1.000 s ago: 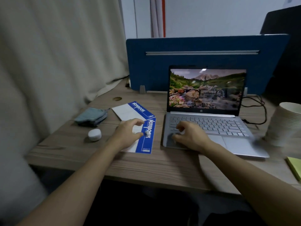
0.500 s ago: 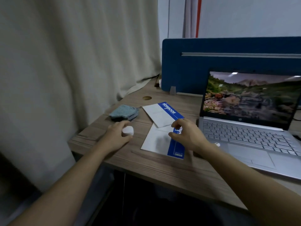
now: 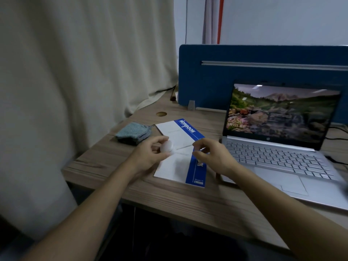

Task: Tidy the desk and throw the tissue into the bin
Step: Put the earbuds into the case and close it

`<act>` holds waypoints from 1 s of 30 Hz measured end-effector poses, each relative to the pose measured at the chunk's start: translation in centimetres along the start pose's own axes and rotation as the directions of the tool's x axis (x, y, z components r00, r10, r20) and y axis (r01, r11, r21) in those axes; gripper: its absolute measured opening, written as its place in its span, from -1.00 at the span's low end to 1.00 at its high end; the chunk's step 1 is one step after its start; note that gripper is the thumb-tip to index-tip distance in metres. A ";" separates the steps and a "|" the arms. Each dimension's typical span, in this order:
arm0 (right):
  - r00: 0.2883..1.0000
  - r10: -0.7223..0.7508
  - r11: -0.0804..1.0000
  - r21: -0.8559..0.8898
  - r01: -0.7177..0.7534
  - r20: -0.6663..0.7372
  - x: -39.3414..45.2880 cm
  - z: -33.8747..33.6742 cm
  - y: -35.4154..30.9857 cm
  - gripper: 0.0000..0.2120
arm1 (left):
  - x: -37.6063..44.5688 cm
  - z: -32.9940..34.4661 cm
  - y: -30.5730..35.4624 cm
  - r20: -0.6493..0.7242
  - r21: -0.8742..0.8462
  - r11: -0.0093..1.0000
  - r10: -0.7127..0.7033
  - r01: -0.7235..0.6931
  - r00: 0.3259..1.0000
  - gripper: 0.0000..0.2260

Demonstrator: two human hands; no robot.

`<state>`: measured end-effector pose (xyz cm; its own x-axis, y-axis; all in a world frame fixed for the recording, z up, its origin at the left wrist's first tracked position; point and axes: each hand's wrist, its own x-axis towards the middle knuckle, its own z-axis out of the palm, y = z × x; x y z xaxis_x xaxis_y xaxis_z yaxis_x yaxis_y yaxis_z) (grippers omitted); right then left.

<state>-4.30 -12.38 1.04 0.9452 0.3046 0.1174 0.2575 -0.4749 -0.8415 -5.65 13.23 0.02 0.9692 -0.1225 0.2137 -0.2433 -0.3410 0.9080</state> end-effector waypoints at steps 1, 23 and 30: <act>1.000 0.006 0.999 0.040 -0.006 0.013 -0.1 -0.2 0.1 -0.81 | 0.1 0.9 0.6 0.026 -0.025 1.000 0.007 -0.006 1.000 -0.54; 0.945 0.116 0.568 0.760 -0.317 0.307 -2.2 -2.3 1.0 -0.67 | 1.2 7.6 3.2 0.266 -0.311 0.950 0.106 -0.019 0.958 -0.54; 0.932 0.140 0.505 0.786 -0.358 0.335 -1.9 -2.6 1.2 -0.76 | 1.2 7.0 2.8 0.187 -0.431 0.902 0.061 0.026 0.980 -0.66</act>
<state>-5.28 -15.66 1.12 0.8496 0.4940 -0.1847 -0.3659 0.3000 -0.8810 -5.44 5.63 0.36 0.9282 -0.3153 0.1976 -0.1777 0.0910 0.9799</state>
